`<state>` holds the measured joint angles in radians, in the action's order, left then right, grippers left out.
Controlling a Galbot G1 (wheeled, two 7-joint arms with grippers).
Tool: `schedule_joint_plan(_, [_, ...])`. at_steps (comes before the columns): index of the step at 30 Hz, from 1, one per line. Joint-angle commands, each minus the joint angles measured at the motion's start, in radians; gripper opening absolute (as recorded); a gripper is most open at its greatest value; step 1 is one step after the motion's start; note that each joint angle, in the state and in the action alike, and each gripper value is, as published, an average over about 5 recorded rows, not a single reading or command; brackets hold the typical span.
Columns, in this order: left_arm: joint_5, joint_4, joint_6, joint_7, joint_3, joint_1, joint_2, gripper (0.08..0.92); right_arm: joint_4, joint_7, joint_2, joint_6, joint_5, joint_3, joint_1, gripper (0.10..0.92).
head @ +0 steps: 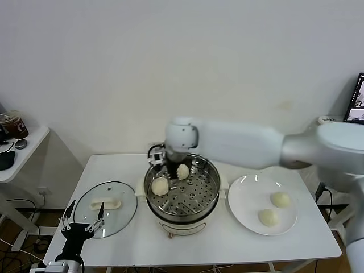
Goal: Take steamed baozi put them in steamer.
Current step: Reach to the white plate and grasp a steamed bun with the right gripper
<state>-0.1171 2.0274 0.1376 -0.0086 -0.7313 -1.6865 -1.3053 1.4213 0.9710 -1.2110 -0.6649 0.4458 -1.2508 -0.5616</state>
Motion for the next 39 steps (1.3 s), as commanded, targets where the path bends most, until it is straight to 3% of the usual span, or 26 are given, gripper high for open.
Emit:
schedule_joint_plan(1, [-0.001,-0.003,0.000,0.001,0.005,0.005,0.007,0.823,0.255,0.241,0.400,0.155,-0.113,-0.028,-0.185,0.823])
schedule_joint_plan(8, [-0.002,-0.017,0.002,0.001,0.011,0.015,0.018,0.823,0.348,0.310,0.728,0.311,-0.289,-0.061,-0.149,0.823])
schedule_joint_plan(18, [0.002,-0.021,0.002,0.002,-0.005,0.007,0.019,0.823,0.307,0.238,0.876,0.390,-0.512,0.075,0.244,0.823])
schedule_joint_plan(26, [0.016,-0.010,-0.003,0.002,-0.012,-0.007,0.006,0.823,0.176,0.170,0.851,0.425,-0.584,0.357,0.607,0.823])
schedule_joint_plan(39, [0.024,0.005,-0.001,0.001,-0.042,-0.038,-0.013,0.823,-0.009,0.116,0.689,0.468,-0.650,0.469,0.737,0.823])
